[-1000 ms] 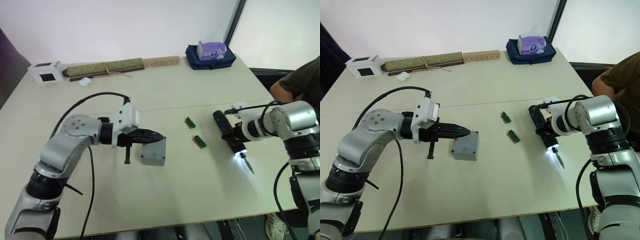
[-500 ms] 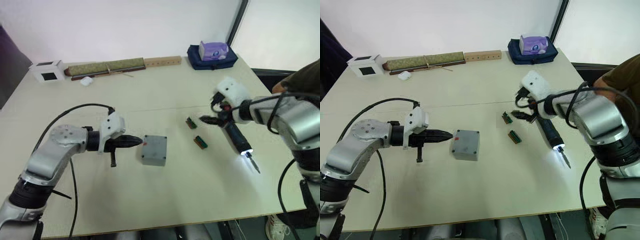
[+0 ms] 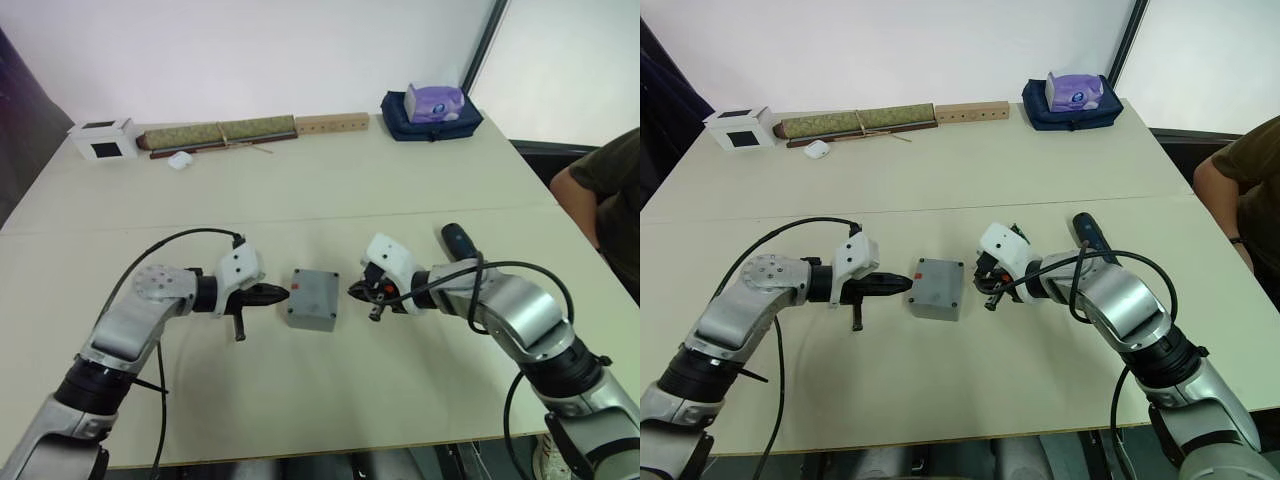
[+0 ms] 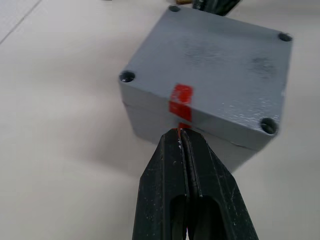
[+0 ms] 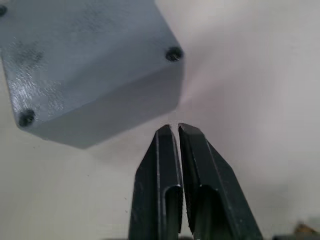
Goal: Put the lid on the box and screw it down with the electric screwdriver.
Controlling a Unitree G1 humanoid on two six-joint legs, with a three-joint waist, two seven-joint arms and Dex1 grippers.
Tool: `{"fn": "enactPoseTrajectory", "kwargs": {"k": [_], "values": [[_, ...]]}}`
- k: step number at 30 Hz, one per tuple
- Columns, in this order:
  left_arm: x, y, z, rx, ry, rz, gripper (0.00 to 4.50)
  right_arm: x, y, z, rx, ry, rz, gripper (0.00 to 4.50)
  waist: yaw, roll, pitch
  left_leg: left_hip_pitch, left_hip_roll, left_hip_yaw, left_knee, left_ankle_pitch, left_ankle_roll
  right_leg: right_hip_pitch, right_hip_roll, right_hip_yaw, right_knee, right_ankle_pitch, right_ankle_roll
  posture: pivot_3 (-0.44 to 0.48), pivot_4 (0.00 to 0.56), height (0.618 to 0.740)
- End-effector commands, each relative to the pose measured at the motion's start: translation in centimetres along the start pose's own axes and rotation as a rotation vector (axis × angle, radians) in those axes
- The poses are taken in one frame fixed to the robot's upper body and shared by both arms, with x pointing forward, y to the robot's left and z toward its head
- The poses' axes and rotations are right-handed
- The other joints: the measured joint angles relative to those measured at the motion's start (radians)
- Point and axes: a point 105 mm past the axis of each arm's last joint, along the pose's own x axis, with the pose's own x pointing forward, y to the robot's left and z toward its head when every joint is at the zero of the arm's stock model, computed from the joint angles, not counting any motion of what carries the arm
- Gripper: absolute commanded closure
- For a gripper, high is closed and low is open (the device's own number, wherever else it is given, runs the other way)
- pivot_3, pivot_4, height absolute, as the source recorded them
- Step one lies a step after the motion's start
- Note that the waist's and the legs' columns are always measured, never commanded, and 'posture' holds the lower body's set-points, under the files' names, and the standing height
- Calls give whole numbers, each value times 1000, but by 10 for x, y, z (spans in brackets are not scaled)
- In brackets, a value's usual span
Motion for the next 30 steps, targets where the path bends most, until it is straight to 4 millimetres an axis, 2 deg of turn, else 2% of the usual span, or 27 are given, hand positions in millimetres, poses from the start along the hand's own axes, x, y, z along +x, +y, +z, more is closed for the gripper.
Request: {"fn": "enactPoseTrajectory", "kwargs": {"k": [1,5,11,13,16,20,25,29,30], "values": [[8,7,9,61,-18,10,4500,-2,11,9,-19,-13,39,4481,4,0,0,0,0,0,0,0,0,0,0,0,0,0,0,0,150,740],[21,14,17,78,-46,17,4500,-6,35,11,-17,-12,156,4481,4,0,0,0,-1,0,1,0,0,0,-1,0,0,0,0,0,150,740],[26,21,19,80,-56,27,4500,-10,43,9,-35,13,175,4481,-1,0,0,0,0,-1,1,0,0,0,0,0,1,0,0,0,150,740],[25,23,15,88,-40,29,4500,-14,37,11,-48,9,142,4481,0,0,0,0,0,-1,1,0,0,0,0,0,1,0,0,0,150,740],[7,18,3,109,29,-15,4500,-27,1,16,-100,6,-24,4481,-2,0,0,0,-1,0,1,0,0,0,-1,0,1,0,0,0,150,740],[-5,-4,-7,81,73,-126,4500,-27,-23,14,-91,8,-103,4481,-3,0,0,1,0,0,0,0,0,0,0,0,1,0,0,0,150,740],[-4,-19,-4,60,67,-180,4500,-16,-30,17,-81,-28,-111,4481,2,0,0,0,0,0,1,0,0,0,0,0,2,0,0,0,150,740],[-2,-21,-3,63,65,-176,4500,-12,-30,18,-80,-39,-101,4481,1,0,0,0,0,0,1,0,0,0,0,0,2,0,0,0,150,740],[2,-19,1,74,50,-162,4500,-4,-25,18,-68,-47,-73,4481,1,0,0,0,0,0,1,0,0,0,0,0,2,0,0,0,150,740]]}}
